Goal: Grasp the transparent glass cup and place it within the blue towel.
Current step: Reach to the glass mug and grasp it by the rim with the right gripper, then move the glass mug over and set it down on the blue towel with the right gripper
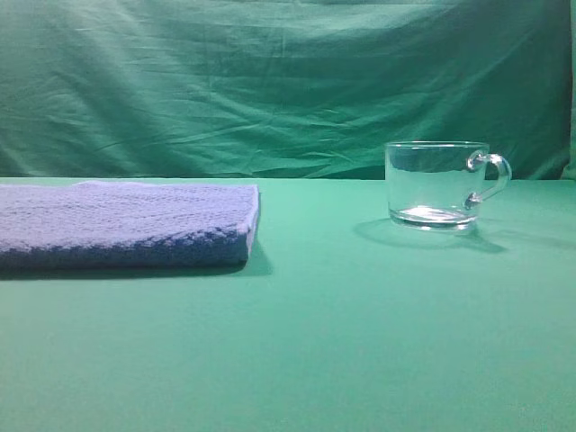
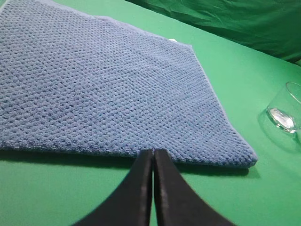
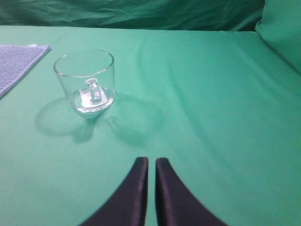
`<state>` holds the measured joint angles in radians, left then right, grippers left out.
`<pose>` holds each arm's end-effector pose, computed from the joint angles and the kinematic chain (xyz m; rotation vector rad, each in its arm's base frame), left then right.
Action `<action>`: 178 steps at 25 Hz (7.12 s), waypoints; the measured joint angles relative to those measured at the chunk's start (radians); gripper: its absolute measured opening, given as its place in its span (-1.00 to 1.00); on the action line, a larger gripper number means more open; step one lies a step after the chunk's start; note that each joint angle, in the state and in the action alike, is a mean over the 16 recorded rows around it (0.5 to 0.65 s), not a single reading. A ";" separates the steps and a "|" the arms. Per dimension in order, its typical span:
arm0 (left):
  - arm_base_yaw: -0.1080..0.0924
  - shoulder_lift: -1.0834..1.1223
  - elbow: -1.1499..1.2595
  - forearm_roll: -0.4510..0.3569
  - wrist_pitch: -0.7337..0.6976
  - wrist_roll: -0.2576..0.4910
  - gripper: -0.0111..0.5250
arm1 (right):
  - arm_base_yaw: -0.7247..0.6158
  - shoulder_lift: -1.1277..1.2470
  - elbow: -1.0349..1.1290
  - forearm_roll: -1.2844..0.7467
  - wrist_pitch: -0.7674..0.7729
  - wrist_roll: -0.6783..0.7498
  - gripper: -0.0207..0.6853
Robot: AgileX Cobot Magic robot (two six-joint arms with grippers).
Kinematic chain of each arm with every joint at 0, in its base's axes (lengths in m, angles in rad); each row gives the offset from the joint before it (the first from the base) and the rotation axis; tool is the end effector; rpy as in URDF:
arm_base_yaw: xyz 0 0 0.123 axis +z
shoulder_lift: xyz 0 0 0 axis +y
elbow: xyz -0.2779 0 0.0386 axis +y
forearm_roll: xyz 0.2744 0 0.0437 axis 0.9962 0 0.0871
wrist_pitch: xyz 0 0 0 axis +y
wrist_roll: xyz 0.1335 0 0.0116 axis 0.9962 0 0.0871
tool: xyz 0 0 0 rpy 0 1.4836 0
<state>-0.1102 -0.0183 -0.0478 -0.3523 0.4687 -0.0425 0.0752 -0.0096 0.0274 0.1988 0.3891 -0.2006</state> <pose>0.1161 -0.0339 0.1803 -0.1248 1.8799 -0.4694 0.1229 0.0193 0.1566 -0.1375 1.8791 0.1110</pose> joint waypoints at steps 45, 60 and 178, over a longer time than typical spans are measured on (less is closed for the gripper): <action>0.000 0.000 0.000 0.000 0.000 0.000 -0.96 | 0.000 0.063 -0.085 0.095 -0.243 -0.010 -0.80; 0.000 0.000 0.000 0.000 0.000 0.000 -0.96 | 0.000 0.645 -0.448 0.142 0.134 -0.044 -0.80; 0.000 0.000 0.000 0.000 0.000 0.000 -0.96 | 0.747 2.189 -1.919 0.161 0.417 -0.393 0.18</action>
<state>-0.1102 -0.0183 -0.0478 -0.3523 0.4687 -0.0425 0.8223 2.1791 -1.8916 0.3600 0.8058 -0.5932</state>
